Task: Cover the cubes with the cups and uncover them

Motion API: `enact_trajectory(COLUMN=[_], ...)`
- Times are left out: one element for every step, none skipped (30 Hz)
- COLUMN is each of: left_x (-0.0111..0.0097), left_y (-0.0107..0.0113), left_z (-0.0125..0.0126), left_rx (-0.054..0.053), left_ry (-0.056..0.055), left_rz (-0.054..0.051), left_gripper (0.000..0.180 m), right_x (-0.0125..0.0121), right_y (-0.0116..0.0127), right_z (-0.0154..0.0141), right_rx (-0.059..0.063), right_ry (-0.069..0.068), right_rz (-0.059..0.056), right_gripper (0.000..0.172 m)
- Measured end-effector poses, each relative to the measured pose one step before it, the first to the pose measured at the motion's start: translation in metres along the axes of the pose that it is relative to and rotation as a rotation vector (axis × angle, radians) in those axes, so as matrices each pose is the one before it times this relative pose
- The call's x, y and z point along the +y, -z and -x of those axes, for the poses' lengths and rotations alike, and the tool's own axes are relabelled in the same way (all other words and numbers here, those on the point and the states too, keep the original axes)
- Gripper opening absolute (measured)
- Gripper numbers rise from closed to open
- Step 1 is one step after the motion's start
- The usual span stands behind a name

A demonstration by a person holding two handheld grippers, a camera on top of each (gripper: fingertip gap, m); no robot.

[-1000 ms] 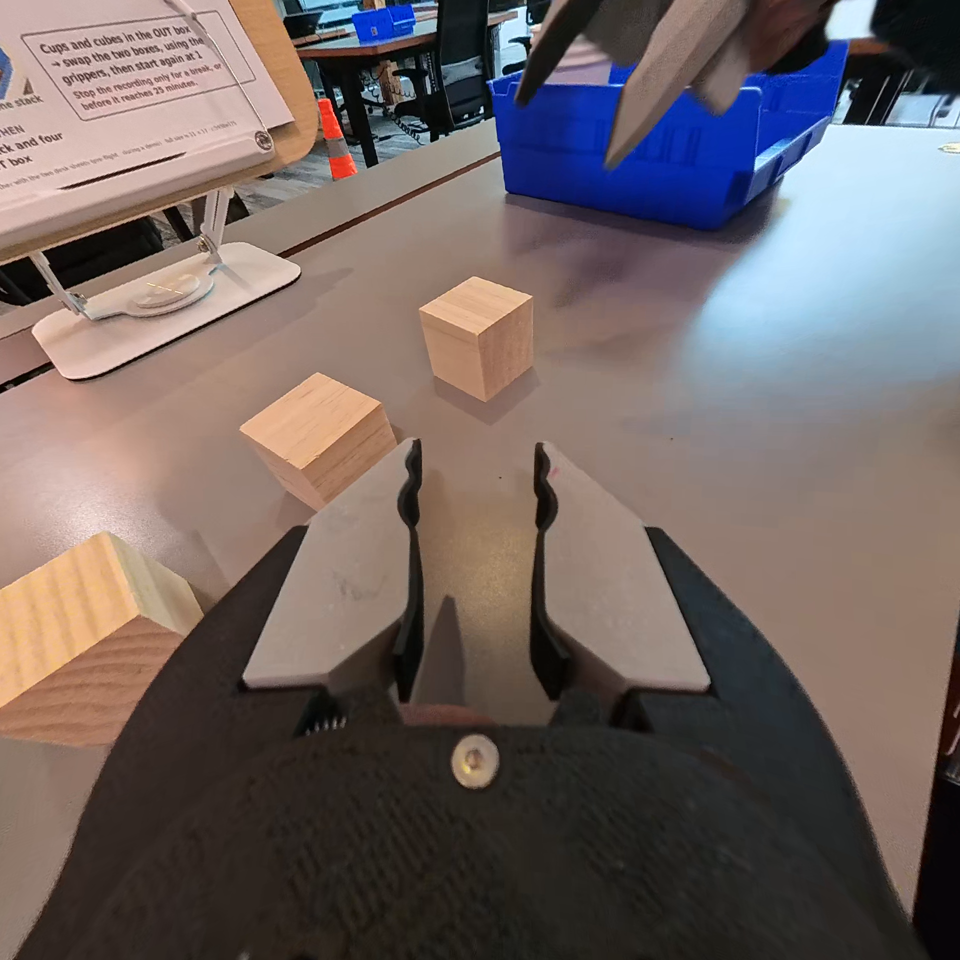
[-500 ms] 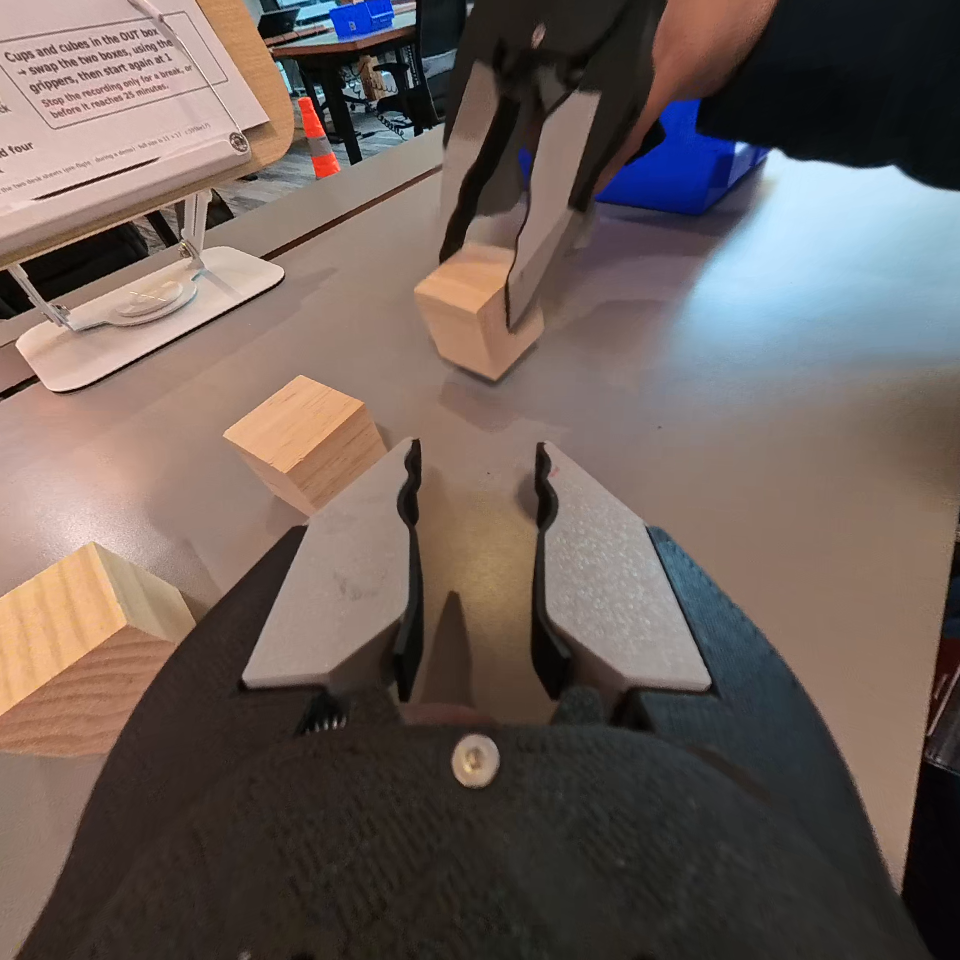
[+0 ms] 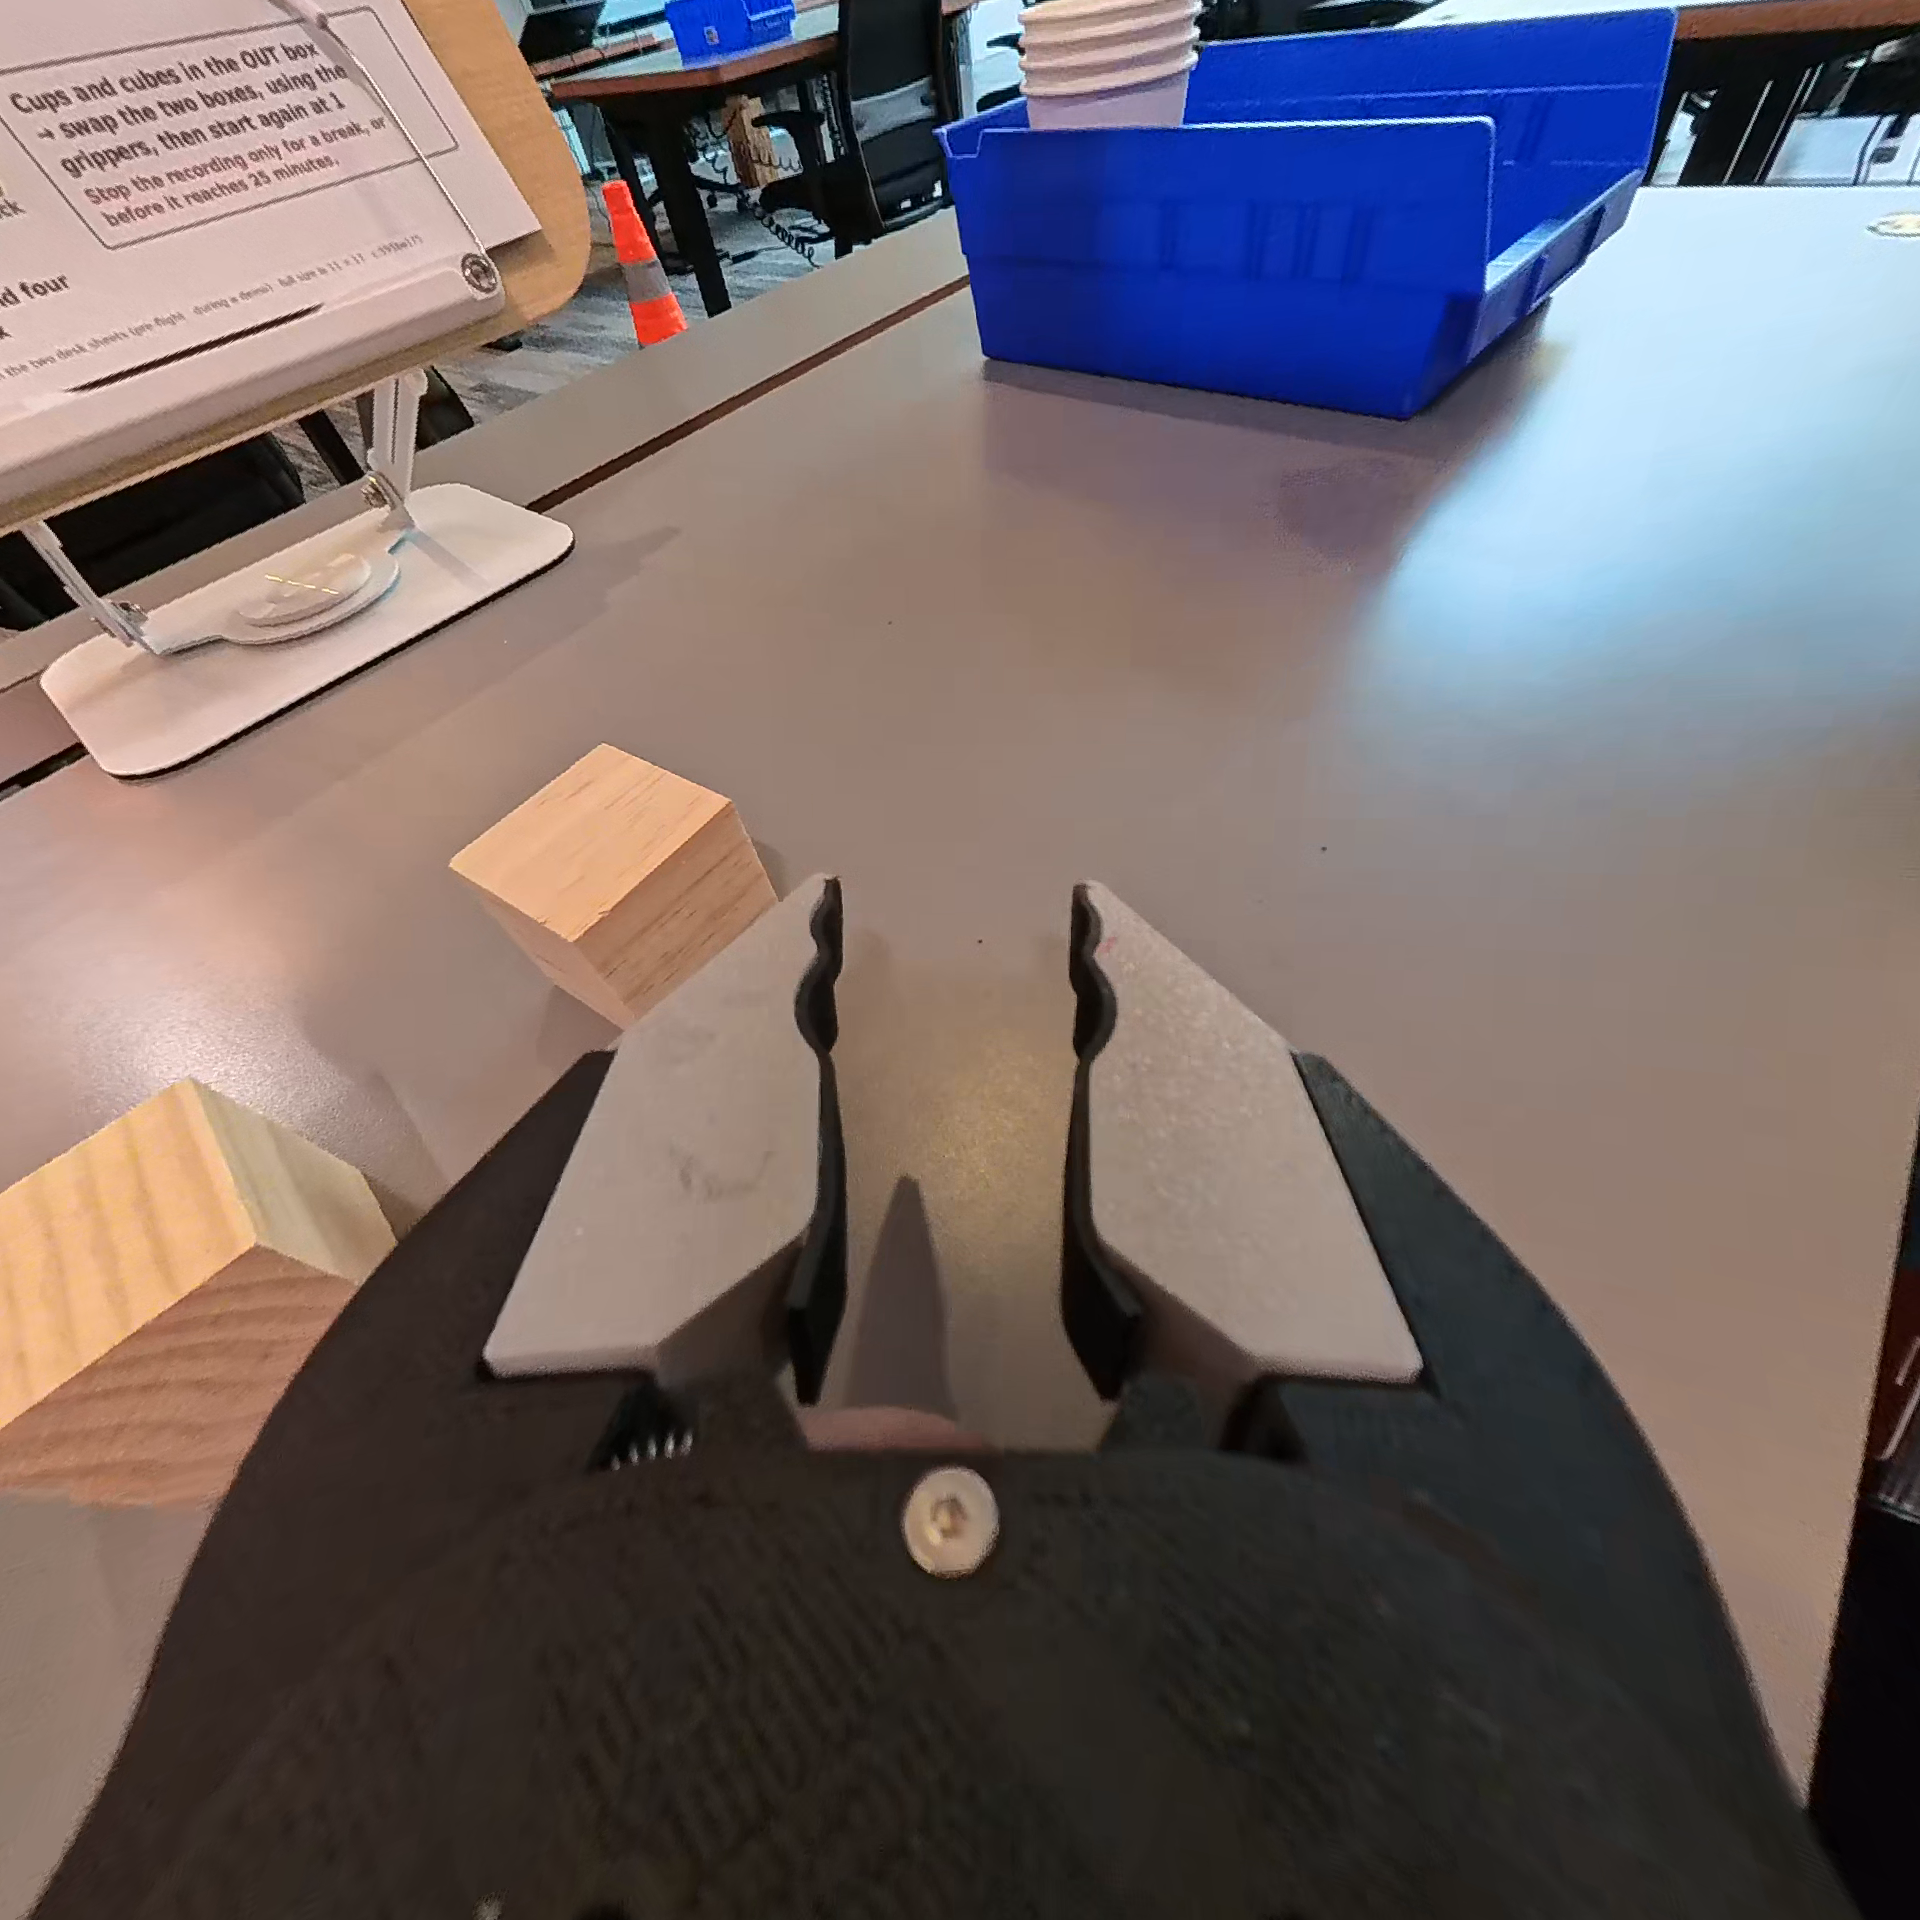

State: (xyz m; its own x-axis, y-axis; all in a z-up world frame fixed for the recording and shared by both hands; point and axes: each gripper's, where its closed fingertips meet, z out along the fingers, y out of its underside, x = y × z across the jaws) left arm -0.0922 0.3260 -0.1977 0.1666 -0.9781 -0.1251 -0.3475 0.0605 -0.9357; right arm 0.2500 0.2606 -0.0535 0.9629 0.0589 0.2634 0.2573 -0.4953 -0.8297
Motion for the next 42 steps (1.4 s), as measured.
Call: enact_trajectory(left_x=[0.00003, -0.00012, -0.00033, -0.00038, -0.00017, -0.00004, 0.00002, 0.00009, 0.00011, 0.00011, -0.00005, -0.00026, -0.00029, -0.00009, 0.00005, 0.00028, 0.00028, -0.00006, -0.0002, -0.00011, 0.00003, 0.00009, 0.00001, -0.00002, 0.00009, 0.00004, 0.00014, 0.00005, 0.00003, -0.00003, -0.00002, -0.00026, -0.00022, -0.00028, -0.00014, -0.00016, -0.00001, 0.00017, 0.0002, 0.00011, -0.00012, -0.00023], left_y=[-0.00006, 0.00016, 0.00031, 0.00028, 0.00021, 0.00008, -0.00007, 0.0, -0.00007, -0.00007, -0.00002, 0.00017, 0.00028, 0.00008, -0.00007, -0.00024, -0.00014, -0.00001, 0.00017, 0.00027, 0.00019, 0.00012, 0.00003, 0.00004, -0.00006, -0.00008, -0.00011, -0.00003, 0.00002, -0.00004, 0.00014, 0.00031, 0.0003, 0.00032, 0.00027, 0.00013, 0.00007, -0.00007, -0.00011, 0.00002, 0.00019, 0.00014], left_z=[0.00011, 0.0, 0.00012, 0.00017, 0.00009, 0.00009, 0.00002, 0.00008, -0.00001, -0.00001, -0.00009, 0.00011, -0.00003, 0.00005, -0.00012, -0.00024, -0.00016, -0.00024, -0.00018, -0.00015, -0.00011, -0.00015, -0.00018, -0.00011, -0.00007, -0.00011, -0.0001, 0.00002, 0.0001, 0.00025, 0.00043, 0.00037, 0.00034, 0.00037, 0.0002, 0.00016, -0.00012, -0.00026, -0.00036, -0.00035, -0.0001, -0.00002], left_rx=[-0.0007, -0.0014, -0.0023, -0.0025, -0.0017, -0.001, -0.0005, 0.0004, 0.001, 0.0009, 0.0004, -0.0002, -0.0005, 0.0004, 0.0012, 0.0014, 0.0007, -0.0002, -0.0008, -0.0007, 0.0003, 0.0009, 0.0007, 0.0, -0.0004, -0.0003, -0.0005, -0.0007, -0.0008, -0.0015, -0.0016, -0.0007, -0.0002, 0.0004, 0.0009, 0.001, 0.0009, 0.0003, 0.0006, 0.0, -0.0011, 0.0], left_ry=[-0.0004, -0.0009, -0.0016, -0.0019, -0.0013, -0.0004, 0.0005, 0.0008, 0.0007, 0.0008, 0.0004, -0.0001, -0.0002, 0.0004, 0.0004, -0.0005, -0.0013, -0.0021, -0.0024, -0.0014, 0.0001, 0.0006, -0.0003, -0.0011, -0.0013, -0.0012, -0.001, -0.0006, 0.0001, 0.0009, 0.002, 0.0032, 0.0041, 0.0042, 0.0036, 0.0022, 0.0001, -0.0018, -0.0025, -0.0024, -0.0016, -0.0004], left_rz=[0.0004, -0.0012, -0.0025, -0.0029, -0.0018, -0.0004, 0.0004, 0.0005, 0.0009, 0.0009, -0.0003, -0.0019, -0.0023, -0.0012, 0.0006, 0.0023, 0.0021, 0.0, -0.0016, -0.0013, -0.0003, 0.0004, 0.0001, 0.0, 0.0003, 0.0009, 0.0009, 0.0006, 0.0002, -0.0002, -0.0011, -0.0019, -0.0026, -0.0024, -0.0018, -0.0014, -0.0003, 0.0012, 0.0017, 0.0006, -0.0011, -0.0014], left_gripper=[0.042, 0.042, 0.042, 0.042, 0.042, 0.042, 0.042, 0.042, 0.042, 0.042, 0.042, 0.042, 0.042, 0.042, 0.041, 0.042, 0.042, 0.042, 0.042, 0.042, 0.042, 0.042, 0.042, 0.042, 0.042, 0.042, 0.042, 0.042, 0.042, 0.042, 0.042, 0.041, 0.041, 0.041, 0.041, 0.041, 0.041, 0.042, 0.042, 0.042, 0.042, 0.042], right_x=[0.01695, 0.01772, 0.01769, 0.01728, 0.01453, 0.00821, 0.00931, 0.01138, 0.01186, 0.01169, 0.00801, 0.00207, 0.00031, 0.00032, 0.00024, 0.00005, -0.00165, -0.0033, -0.00347, -0.00297, -0.00024, 0.00195, 0.00235, 0.00388, 0.00706, 0.00868, 0.00694, -0.00582, -0.00191, -0.00005, -0.00328, -0.00147, -0.00243, -0.00136, -0.00068, 0.00008, -0.00047, -0.00103, 0.00002, -0.00079, -0.00235, -0.00249], right_y=[-0.00239, -0.00526, -0.00702, -0.00872, -0.00837, -0.00748, -0.00747, -0.00845, -0.01022, -0.00994, -0.00769, -0.00498, -0.00184, -0.00031, 0.00044, 0.00168, 0.00307, 0.00475, 0.00552, 0.00541, 0.00451, 0.00335, 0.00221, 0.00082, -0.00112, -0.0034, -0.00495, -0.00106, -0.00169, -0.00338, -0.00301, -0.00319, -0.00276, -0.00275, -0.003, -0.00316, -0.0028, -0.00085, 0.00079, 0.00297, 0.00517, 0.00697], right_z=[-0.01348, -0.01215, -0.01201, -0.01101, -0.00358, -0.00481, -0.00588, -0.00347, -0.00285, -0.00436, -0.00492, -0.00133, 0.00173, 0.0025, 0.00145, 0.00045, -0.00056, -0.00105, -0.00057, 0.00175, 0.00506, 0.00576, 0.00543, 0.00675, 0.0079, 0.00833, 0.00619, -0.00288, -0.00656, -0.00879, -0.00391, -0.00216, -0.00522, -0.00765, -0.00777, -0.00877, -0.00837, -0.00481, -0.00073, 0.00168, 0.00128, -0.00043], right_rx=[0.0327, 0.0335, 0.0402, 0.0383, -0.0048, 0.0053, 0.0125, -0.0005, 0.0033, 0.0186, 0.0262, 0.0075, -0.0103, -0.0184, -0.0133, -0.0041, 0.003, 0.0067, 0.0035, -0.011, -0.0287, -0.0292, -0.0203, -0.022, -0.0273, -0.0297, -0.0171, 0.0381, 0.0471, 0.0488, 0.0111, -0.0039, 0.014, 0.0341, 0.0396, 0.0501, 0.0509, 0.027, -0.0094, -0.0346, -0.0357, -0.0236], right_ry=[-0.031, -0.014, -0.0166, -0.0206, -0.0129, -0.0227, -0.0405, -0.0368, -0.0154, 0.0034, 0.0125, 0.0149, -0.0008, -0.0162, -0.0137, -0.0025, 0.0074, 0.0077, 0.0028, -0.0003, 0.0011, 0.007, 0.0151, 0.0237, 0.0232, 0.0163, 0.0119, 0.0109, -0.0002, -0.0139, -0.0245, -0.0192, -0.0097, 0.0041, 0.0192, 0.0354, 0.0404, 0.0208, -0.0078, -0.0311, -0.0382, -0.0311], right_rz=[0.035, 0.039, 0.0402, 0.0397, 0.0259, -0.012, 0.0051, 0.0269, 0.0331, 0.0383, 0.0236, -0.0078, -0.0149, -0.0038, 0.0059, 0.0087, 0.0006, -0.0084, -0.0097, -0.0063, 0.0079, 0.0211, 0.0177, 0.0219, 0.0403, 0.0517, 0.0416, -0.0346, -0.0061, 0.0081, -0.014, -0.004, -0.0085, -0.0008, 0.0031, 0.007, -0.0004, -0.0077, -0.002, -0.0047, -0.0171, -0.0213], right_gripper=[0.056, 0.056, 0.056, 0.056, 0.016, 0.0, 0.0, 0.0, 0.0, 0.0, 0.0, 0.001, 0.01, 0.015, 0.021, 0.023, 0.027, 0.029, 0.03, 0.032, 0.032, 0.031, 0.027, 0.021, 0.017, 0.018, 0.02, 0.018, 0.014, 0.017, 0.018, 0.017, 0.019, 0.021, 0.017, 0.013, 0.017, 0.022, 0.024, 0.026, 0.027, 0.026])
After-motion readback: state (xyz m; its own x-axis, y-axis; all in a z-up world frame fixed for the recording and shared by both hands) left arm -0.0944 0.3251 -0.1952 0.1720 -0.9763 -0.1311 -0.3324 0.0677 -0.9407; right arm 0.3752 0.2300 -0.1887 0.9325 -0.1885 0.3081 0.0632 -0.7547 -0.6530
